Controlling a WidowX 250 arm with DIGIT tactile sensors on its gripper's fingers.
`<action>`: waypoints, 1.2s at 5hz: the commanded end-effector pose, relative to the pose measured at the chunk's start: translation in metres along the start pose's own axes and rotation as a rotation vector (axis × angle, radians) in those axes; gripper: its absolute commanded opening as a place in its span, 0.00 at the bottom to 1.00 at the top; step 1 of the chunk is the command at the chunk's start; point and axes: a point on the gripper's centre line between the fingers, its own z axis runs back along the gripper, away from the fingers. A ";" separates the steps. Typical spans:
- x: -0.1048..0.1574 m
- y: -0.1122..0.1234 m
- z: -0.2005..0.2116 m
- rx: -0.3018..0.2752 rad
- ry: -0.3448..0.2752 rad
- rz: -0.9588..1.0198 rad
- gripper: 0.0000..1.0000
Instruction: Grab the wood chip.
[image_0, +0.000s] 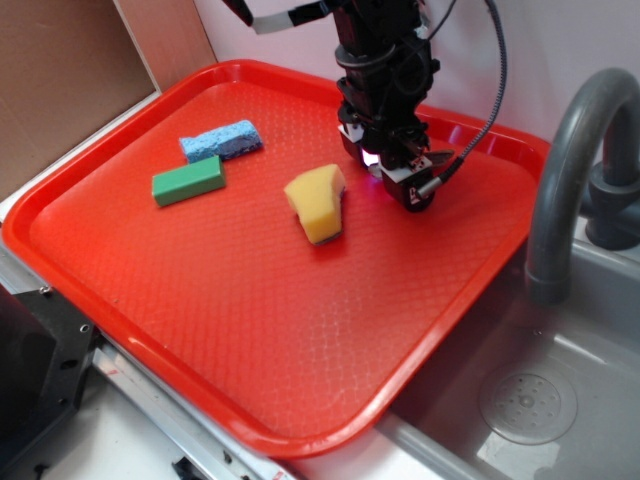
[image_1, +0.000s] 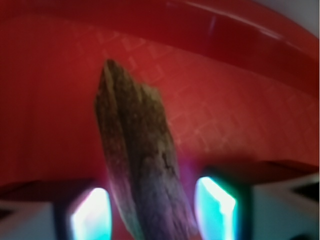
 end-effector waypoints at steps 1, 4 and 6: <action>0.001 -0.007 0.008 0.004 -0.022 -0.007 0.00; -0.016 0.009 0.100 0.001 -0.105 0.257 0.00; -0.067 0.016 0.173 -0.038 -0.137 0.473 0.00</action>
